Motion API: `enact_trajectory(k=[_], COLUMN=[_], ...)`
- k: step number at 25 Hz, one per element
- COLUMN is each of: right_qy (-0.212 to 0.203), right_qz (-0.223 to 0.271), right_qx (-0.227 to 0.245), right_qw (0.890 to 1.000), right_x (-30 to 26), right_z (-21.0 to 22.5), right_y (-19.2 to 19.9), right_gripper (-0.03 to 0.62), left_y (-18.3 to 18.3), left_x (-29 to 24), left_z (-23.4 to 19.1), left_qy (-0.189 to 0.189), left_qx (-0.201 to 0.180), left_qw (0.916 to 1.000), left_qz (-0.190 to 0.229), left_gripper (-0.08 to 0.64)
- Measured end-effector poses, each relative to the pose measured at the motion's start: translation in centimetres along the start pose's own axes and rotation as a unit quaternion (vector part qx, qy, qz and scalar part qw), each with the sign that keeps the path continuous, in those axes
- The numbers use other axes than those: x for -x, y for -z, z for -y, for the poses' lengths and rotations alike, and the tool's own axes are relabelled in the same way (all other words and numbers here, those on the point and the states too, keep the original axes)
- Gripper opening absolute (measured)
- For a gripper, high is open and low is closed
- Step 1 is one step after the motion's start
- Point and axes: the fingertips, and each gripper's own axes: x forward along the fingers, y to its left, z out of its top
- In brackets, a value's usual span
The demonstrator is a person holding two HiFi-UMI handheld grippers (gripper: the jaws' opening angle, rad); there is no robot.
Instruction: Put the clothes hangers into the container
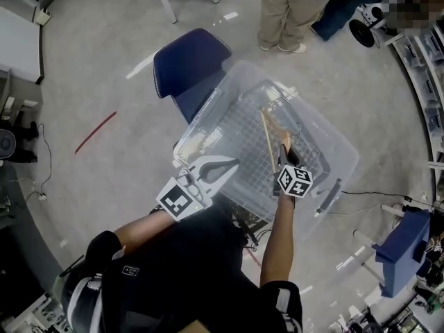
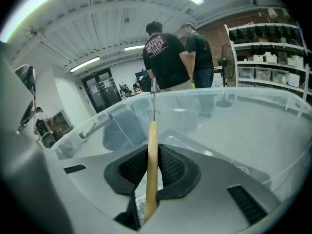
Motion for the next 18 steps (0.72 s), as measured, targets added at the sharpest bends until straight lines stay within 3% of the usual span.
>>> enact_trajectory(k=[12,18], right_qy=[-0.007,-0.017], right_qz=[-0.044,-0.081], right_qx=[-0.026,-0.063], right_qw=[0.999,0.995], right_x=[-4.3,-5.1], right_z=[2.5,2.7], right_y=[4.4,7.2], right_gripper=[0.071,0.071], left_y=[-0.4,-0.4], left_x=[-2.5,-2.6], left_z=[-1.3,-1.4], left_qy=[-0.003,-0.003], left_qx=[0.003,0.002], left_qw=[1.0,0.9999], left_qz=[-0.003,-0.011], left_gripper=[0.025,0.025])
